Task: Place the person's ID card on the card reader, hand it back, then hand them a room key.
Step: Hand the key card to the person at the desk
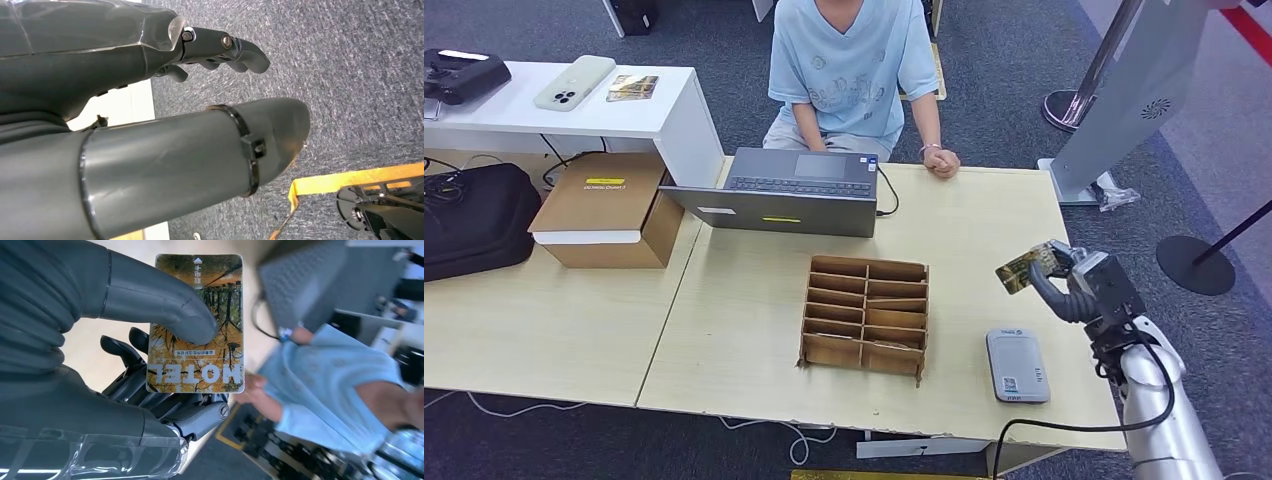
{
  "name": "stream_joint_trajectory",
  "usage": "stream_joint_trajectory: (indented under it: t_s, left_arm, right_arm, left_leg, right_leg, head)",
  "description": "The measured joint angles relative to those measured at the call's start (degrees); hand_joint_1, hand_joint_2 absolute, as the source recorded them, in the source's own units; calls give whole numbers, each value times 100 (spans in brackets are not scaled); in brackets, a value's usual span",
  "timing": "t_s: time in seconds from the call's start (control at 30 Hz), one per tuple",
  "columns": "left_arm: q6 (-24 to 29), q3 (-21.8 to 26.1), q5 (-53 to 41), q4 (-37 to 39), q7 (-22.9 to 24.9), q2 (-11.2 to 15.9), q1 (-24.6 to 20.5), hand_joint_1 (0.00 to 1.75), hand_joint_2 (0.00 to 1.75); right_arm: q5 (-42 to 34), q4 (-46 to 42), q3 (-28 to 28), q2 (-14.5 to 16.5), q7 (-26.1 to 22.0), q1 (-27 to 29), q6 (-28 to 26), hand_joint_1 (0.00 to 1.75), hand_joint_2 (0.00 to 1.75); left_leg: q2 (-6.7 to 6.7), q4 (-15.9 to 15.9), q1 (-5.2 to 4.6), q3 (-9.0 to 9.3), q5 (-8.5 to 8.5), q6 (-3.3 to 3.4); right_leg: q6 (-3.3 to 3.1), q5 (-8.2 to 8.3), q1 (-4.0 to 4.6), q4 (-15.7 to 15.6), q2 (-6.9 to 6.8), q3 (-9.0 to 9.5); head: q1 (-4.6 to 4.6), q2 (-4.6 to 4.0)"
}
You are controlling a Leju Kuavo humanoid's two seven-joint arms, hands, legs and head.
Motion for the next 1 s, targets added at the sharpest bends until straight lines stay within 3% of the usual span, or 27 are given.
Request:
stream_joint_trajectory:
  t_s: [0.1, 0.17, 0.3, 0.5, 0.67, 0.8, 1.0]
  left_arm:
    - [21, 0, -38, 0, 0, -19, -9, 0, 0]
    - [20, 0, -49, 0, 1, -32, -19, 0, 0]
    - [-10, 0, -81, 0, 2, -46, -39, 0, 0]
    - [-113, -1, -218, 0, 2, -45, -73, 0, 0]
    - [-207, -2, -314, 0, 2, -40, -106, 0, 0]
    - [-286, -2, -284, 0, 2, -46, -121, 0, 0]
    - [-432, -2, -272, 0, 0, -72, -128, 0, 0]
  right_arm:
    - [-182, -112, -7, 195, 187, -380, -357, 175, 175]
    - [73, -187, 31, 326, 383, -622, -898, 175, 175]
    - [1690, -250, 431, 466, 972, -1200, -2185, 175, 175]
    - [4229, -71, 1352, 661, 1375, -2250, -3408, 175, 175]
    - [5489, 568, 2093, 898, 1397, -3190, -3784, 175, 175]
    - [5968, 1273, 2555, 1162, 1543, -3797, -3941, 175, 175]
    - [6400, 2389, 2954, 1538, 1958, -4402, -3515, 175, 175]
  left_leg:
    - [3, 0, 0, 1, 3, 3]
    - [2, 0, 0, 0, 5, 5]
    - [5, 0, 0, -3, 8, 1]
    - [9, 0, 1, -3, 12, -1]
    - [7, -1, 1, -4, 16, 0]
    - [3, -1, 2, -4, 17, -2]
    - [2, 0, 0, -6, 17, -2]
  right_leg:
    - [0, 1, 0, 0, 1, 0]
    - [1, 1, 0, 1, 0, 0]
    - [3, 5, 0, 4, 6, -3]
    - [1, 8, 0, 6, 9, -8]
    - [0, 8, 0, 7, 7, -8]
    - [0, 8, 1, 7, 4, -8]
    - [0, 9, 0, 6, 3, -7]
  head:
    - [0, 0]
    - [0, 0]
    - [0, 0]
    - [0, 0]
    - [1, 0]
    - [-1, 0]
    - [0, 0]
